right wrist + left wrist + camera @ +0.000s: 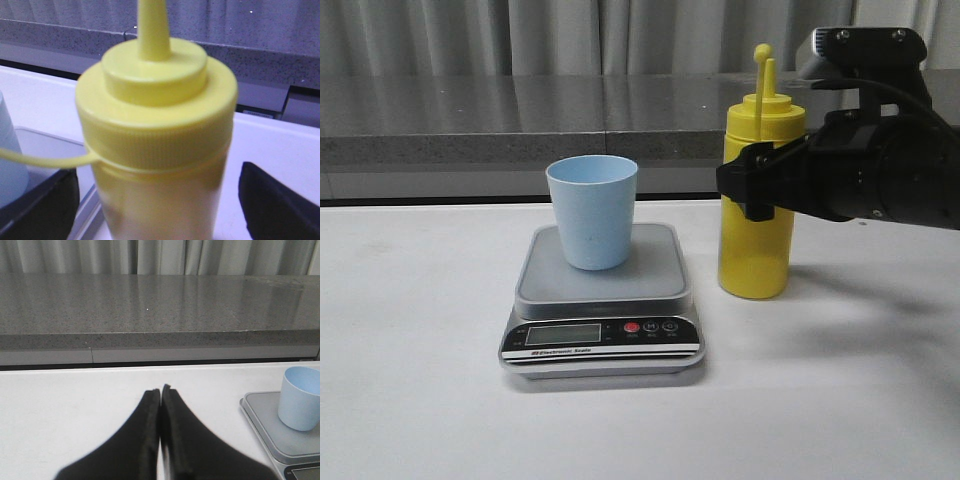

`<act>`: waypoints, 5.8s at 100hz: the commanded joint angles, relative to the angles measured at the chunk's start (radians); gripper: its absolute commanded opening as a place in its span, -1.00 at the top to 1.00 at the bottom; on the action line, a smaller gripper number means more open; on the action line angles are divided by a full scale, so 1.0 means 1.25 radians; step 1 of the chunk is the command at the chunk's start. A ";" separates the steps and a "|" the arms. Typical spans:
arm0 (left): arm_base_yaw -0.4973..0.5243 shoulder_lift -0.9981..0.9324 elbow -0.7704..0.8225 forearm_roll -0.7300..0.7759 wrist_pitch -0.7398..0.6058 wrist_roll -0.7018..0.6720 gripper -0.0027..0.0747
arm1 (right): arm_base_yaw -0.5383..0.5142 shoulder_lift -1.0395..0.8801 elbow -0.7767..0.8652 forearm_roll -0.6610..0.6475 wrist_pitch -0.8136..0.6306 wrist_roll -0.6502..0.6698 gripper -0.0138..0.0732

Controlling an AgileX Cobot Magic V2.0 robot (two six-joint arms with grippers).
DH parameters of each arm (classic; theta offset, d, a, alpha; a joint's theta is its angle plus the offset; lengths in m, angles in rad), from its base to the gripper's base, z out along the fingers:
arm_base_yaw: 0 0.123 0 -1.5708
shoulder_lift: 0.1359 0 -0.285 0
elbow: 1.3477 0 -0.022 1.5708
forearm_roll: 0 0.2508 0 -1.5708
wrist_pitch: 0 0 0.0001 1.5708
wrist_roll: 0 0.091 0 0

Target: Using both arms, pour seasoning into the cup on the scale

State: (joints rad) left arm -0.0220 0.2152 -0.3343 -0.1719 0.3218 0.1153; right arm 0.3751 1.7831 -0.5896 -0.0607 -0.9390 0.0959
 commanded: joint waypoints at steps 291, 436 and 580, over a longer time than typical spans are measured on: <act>0.000 0.008 -0.021 -0.010 -0.057 -0.007 0.98 | -0.179 -1.098 0.182 0.061 0.751 -0.155 0.84; 0.000 0.008 -0.021 -0.010 -0.057 -0.007 0.98 | -0.249 -1.451 0.476 0.000 0.747 -0.020 0.84; 0.000 0.001 -0.018 0.045 -0.058 -0.007 0.98 | -0.249 -1.451 0.476 0.001 0.747 -0.020 0.84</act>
State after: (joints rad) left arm -0.0220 0.2152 -0.3324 -0.1515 0.3224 0.1153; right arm 0.0696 -0.0096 0.0275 -0.0579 0.0763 0.0717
